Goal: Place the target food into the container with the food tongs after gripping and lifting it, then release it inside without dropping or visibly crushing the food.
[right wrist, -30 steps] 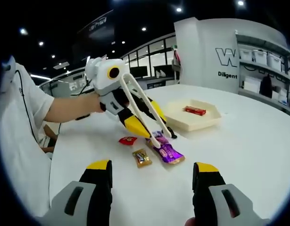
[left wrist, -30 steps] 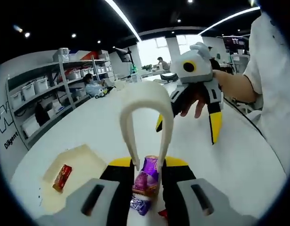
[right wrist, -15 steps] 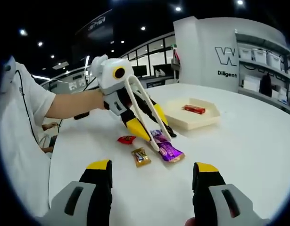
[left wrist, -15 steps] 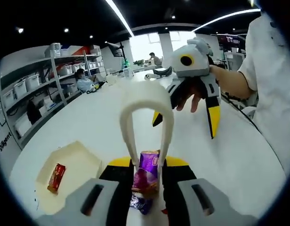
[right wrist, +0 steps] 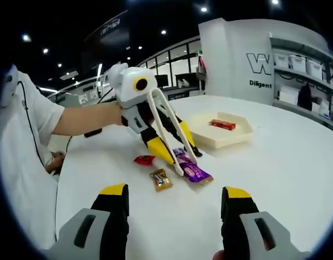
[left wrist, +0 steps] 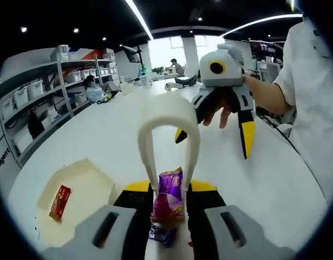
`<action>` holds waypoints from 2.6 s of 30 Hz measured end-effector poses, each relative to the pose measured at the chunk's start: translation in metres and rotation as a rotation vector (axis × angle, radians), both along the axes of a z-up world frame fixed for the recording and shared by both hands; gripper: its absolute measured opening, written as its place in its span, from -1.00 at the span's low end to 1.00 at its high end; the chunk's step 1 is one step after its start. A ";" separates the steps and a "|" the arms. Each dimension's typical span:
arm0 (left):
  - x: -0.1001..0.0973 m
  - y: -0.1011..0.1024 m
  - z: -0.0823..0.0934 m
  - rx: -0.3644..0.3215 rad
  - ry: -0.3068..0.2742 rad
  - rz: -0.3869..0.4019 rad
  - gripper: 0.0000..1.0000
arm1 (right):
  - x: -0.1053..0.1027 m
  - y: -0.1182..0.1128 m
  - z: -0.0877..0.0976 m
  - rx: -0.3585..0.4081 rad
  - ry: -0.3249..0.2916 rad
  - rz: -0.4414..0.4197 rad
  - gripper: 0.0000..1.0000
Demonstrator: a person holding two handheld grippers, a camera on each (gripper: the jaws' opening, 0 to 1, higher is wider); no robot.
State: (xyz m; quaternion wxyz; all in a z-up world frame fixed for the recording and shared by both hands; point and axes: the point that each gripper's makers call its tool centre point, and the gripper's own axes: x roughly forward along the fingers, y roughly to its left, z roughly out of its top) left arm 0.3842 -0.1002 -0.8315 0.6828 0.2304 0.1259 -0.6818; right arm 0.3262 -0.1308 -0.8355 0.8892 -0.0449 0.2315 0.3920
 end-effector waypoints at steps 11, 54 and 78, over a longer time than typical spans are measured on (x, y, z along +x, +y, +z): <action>0.002 0.001 -0.002 0.001 0.027 0.007 -0.54 | -0.001 0.001 0.000 -0.001 -0.001 0.003 0.34; 0.006 -0.001 -0.006 0.012 0.053 0.026 -0.53 | -0.002 0.000 -0.001 0.004 -0.002 0.007 0.34; 0.005 0.001 -0.009 0.026 0.115 0.031 -0.55 | -0.004 -0.002 -0.001 0.009 -0.001 0.007 0.34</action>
